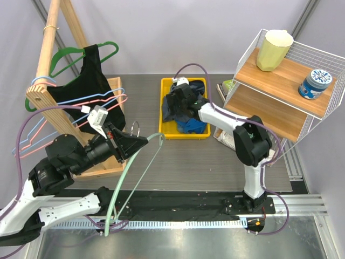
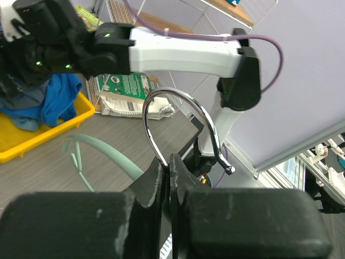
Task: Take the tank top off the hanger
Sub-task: Place the tank top in the bin.
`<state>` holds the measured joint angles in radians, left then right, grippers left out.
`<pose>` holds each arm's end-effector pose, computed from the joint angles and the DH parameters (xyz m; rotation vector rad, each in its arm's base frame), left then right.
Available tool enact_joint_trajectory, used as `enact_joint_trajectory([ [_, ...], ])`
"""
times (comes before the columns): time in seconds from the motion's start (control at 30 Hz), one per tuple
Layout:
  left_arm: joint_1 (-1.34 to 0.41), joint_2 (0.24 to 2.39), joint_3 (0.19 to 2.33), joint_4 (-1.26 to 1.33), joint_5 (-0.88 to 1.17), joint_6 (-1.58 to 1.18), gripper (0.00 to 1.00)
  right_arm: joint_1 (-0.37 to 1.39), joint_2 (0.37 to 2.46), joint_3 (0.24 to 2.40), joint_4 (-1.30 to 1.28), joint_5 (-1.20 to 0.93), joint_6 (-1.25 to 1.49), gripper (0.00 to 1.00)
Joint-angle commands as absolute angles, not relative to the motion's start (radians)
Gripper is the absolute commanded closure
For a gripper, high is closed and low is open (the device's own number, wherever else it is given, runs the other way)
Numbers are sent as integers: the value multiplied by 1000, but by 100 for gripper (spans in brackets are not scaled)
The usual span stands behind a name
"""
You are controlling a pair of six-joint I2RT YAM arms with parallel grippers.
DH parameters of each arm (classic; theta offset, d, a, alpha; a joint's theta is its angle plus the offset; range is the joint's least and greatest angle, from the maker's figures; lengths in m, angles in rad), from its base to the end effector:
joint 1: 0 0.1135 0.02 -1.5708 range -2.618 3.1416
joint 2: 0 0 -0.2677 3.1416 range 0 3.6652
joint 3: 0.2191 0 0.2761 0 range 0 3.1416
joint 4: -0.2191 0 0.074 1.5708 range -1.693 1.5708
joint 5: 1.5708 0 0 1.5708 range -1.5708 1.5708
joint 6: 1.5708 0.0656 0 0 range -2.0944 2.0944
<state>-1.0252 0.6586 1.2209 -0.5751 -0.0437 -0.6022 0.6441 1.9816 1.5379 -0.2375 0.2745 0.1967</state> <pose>0.0771 -0.1215 0.4700 0.3258 1.6947 -1.2122 0.4126 0.2876 0.2111 -0.3502 2.1986 0.1520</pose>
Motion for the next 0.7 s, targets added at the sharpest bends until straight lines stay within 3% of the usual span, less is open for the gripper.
enact_joint_trajectory([
  [0.0,-1022,683,1241,-445,-58,-612,100,686,1772,1578,-438,321,189,9],
  [0.13,-1022,712,1247,-400,-57,-604,100,712,1654,1629,-577,311,199,5],
  [0.3,-1023,755,1253,-364,-72,-592,100,762,1484,1546,-670,246,193,5],
  [0.67,-1022,961,1338,-267,-273,-601,100,839,995,948,-722,52,327,3],
])
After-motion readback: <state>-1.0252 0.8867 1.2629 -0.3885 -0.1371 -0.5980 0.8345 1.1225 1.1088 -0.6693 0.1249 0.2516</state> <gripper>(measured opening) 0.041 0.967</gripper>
